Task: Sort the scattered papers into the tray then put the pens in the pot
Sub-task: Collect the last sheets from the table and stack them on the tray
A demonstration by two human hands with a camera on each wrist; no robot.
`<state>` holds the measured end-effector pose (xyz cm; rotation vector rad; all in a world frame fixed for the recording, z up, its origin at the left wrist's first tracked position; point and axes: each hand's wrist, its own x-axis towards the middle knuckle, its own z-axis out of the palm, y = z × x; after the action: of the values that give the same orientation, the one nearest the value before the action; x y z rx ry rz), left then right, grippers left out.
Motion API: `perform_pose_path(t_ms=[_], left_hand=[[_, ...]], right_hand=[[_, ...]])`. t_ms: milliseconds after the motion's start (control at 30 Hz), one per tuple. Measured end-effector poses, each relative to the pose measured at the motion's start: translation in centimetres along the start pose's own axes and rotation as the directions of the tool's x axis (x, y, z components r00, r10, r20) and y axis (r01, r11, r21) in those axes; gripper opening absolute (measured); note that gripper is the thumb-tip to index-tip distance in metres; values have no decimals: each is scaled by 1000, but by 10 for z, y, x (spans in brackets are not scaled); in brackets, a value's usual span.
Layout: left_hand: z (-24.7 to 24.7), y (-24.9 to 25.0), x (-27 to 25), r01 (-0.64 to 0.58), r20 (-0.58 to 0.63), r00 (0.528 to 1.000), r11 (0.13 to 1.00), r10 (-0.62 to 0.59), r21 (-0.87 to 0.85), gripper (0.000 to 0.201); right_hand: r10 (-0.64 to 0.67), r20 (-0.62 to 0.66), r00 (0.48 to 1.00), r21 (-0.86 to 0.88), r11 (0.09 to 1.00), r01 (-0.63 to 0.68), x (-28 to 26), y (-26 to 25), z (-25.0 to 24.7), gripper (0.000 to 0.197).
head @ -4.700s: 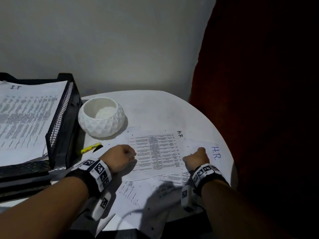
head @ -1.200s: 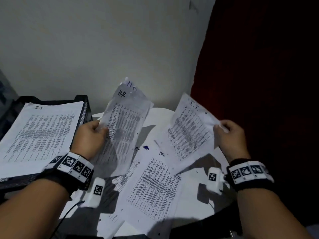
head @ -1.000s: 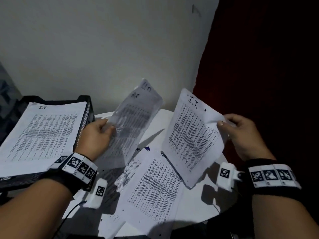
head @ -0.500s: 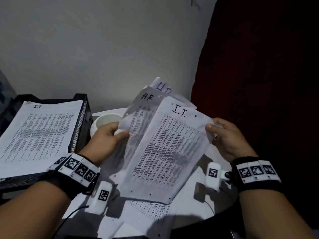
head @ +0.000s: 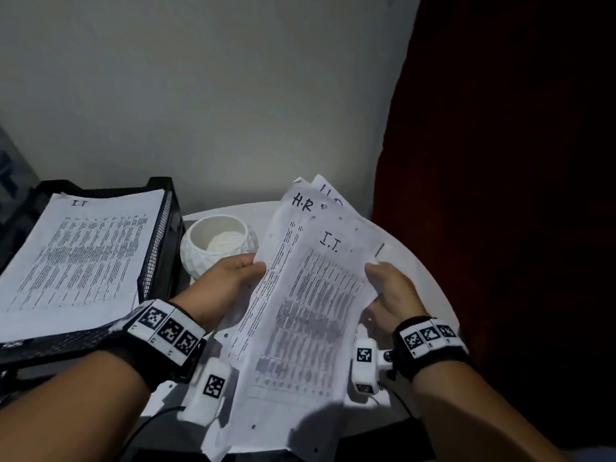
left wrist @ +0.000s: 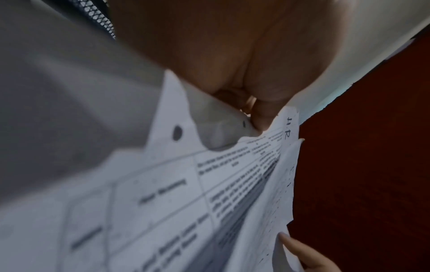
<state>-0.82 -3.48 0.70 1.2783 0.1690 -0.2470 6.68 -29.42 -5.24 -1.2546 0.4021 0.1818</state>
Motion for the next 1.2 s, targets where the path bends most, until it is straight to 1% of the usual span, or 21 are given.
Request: perform_pose_path(t_ms=[67, 100, 167, 267, 333, 367, 433, 500, 567, 600, 633, 700, 767, 833, 867, 933, 967, 1000, 1067, 1133, 1200], left_hand=[[-3, -2, 4, 13, -31, 999, 1000, -14, -12, 23], [-4, -3, 5, 26, -43, 999, 1000, -25, 3, 23], [-7, -4, 4, 62, -72, 996, 998, -61, 4, 23], [-9, -8, 5, 91, -147, 987, 986, -71, 139, 32], [-11, -9, 9, 111, -197, 976, 989, -90, 99, 41], [-12, -8, 11, 115, -205, 974, 990, -96, 84, 40], [-16, -9, 14, 63, -125, 991, 974, -36, 218, 37], [-21, -12, 15, -30, -21, 999, 884, 45, 467, 34], [-24, -18, 18, -67, -72, 987, 779, 142, 623, 13], [-25, -18, 20, -73, -112, 977, 772, 184, 631, 6], [-26, -17, 20, -70, -156, 967, 802, 200, 594, 6], [-28, -12, 19, -33, -214, 968, 906, 135, 422, 22], [-31, -13, 18, 26, -143, 989, 924, 31, 382, 42], [-30, -20, 16, -9, -34, 999, 839, 33, 544, 56], [-29, -25, 16, -32, -17, 998, 759, 57, 650, 55], [-28, -35, 21, -10, -70, 990, 560, 122, 829, 35], [-28, -34, 22, 23, -114, 982, 501, 152, 865, 24], [-28, -32, 23, 40, -148, 972, 493, 182, 869, 17], [-33, -23, 24, 41, -200, 948, 527, 249, 849, 23], [-41, -9, 23, 35, -259, 907, 553, 333, 833, 28], [-50, 4, 21, 33, -332, 861, 609, 385, 792, 22]], right_hand=[[105, 37, 994, 65, 992, -107, 0, 13, -3, 47], [115, 55, 992, 79, 990, -119, 4, 17, -3, 54], [89, 73, 993, 89, 991, -95, 9, 18, 1, 47], [26, -12, 1000, 47, 999, -25, 13, 14, 9, 30], [-20, -81, 996, -5, 1000, 19, 15, 12, 12, 21], [-33, -111, 993, -22, 999, 31, 15, 12, 13, 17], [-24, -128, 991, 0, 1000, 24, 15, 11, 16, 14], [21, -83, 996, 53, 998, -17, 16, 11, 18, 21], [66, -43, 997, 97, 993, -61, 18, 10, 16, 28], [74, -38, 997, 111, 991, -69, 17, 9, 13, 27], [75, -49, 996, 115, 991, -69, 17, 10, 9, 25], [71, -74, 995, 99, 993, -63, 13, 9, 4, 17], [66, -92, 994, 78, 995, -59, 13, 13, 2, 15], [68, -94, 993, 102, 993, -59, 15, 17, 7, 18], [73, -90, 993, 140, 988, -60, 15, 17, 11, 19], [82, -79, 993, 237, 970, -62, 14, 13, 17, 21], [81, -82, 993, 272, 961, -56, 13, 10, 17, 20], [77, -82, 994, 286, 957, -50, 14, 9, 14, 16], [80, -152, 985, 135, 989, -60, 17, 15, 4, 13], [44, -280, 959, -99, 992, -74, 27, 32, -14, 21], [-29, -314, 949, -290, 955, -67, 35, 51, -30, 38]])
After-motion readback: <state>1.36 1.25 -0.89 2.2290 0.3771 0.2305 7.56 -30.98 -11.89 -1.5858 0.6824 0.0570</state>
